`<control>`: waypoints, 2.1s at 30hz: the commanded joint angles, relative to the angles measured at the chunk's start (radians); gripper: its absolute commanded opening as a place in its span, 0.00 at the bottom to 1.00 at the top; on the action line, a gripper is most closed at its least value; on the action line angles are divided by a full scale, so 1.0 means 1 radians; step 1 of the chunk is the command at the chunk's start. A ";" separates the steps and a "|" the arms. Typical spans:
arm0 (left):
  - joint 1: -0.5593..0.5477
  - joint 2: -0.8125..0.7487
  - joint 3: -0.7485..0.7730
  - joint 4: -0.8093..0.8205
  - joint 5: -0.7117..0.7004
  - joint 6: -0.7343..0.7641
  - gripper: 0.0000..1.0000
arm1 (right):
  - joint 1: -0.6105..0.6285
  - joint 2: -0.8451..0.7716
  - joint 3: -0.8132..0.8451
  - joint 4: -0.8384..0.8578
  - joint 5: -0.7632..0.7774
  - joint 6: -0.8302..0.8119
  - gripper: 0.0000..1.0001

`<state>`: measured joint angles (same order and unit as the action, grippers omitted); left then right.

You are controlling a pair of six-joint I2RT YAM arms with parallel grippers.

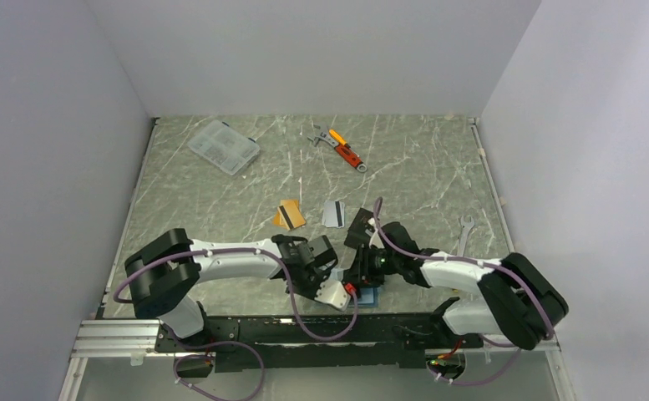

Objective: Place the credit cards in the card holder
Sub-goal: Insert the credit card into the card holder.

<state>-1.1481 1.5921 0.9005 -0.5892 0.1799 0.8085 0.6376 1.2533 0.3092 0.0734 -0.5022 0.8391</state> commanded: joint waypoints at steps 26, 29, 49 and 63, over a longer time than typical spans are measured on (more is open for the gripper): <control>0.109 0.102 0.060 0.129 0.127 0.050 0.00 | -0.002 0.261 0.084 0.181 -0.005 -0.004 0.33; 0.083 0.121 0.035 0.133 0.078 0.063 0.00 | -0.006 0.218 0.072 0.134 0.003 -0.021 0.34; 0.021 0.110 0.008 0.089 -0.017 0.054 0.00 | -0.143 0.027 -0.046 0.059 -0.091 -0.057 0.32; 0.018 0.069 0.022 0.018 0.003 0.039 0.02 | -0.142 0.013 -0.153 0.228 -0.102 0.063 0.05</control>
<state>-1.1202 1.6543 0.9539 -0.4202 0.1493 0.8715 0.4938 1.2697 0.1909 0.2745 -0.6342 0.8730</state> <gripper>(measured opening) 0.010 0.078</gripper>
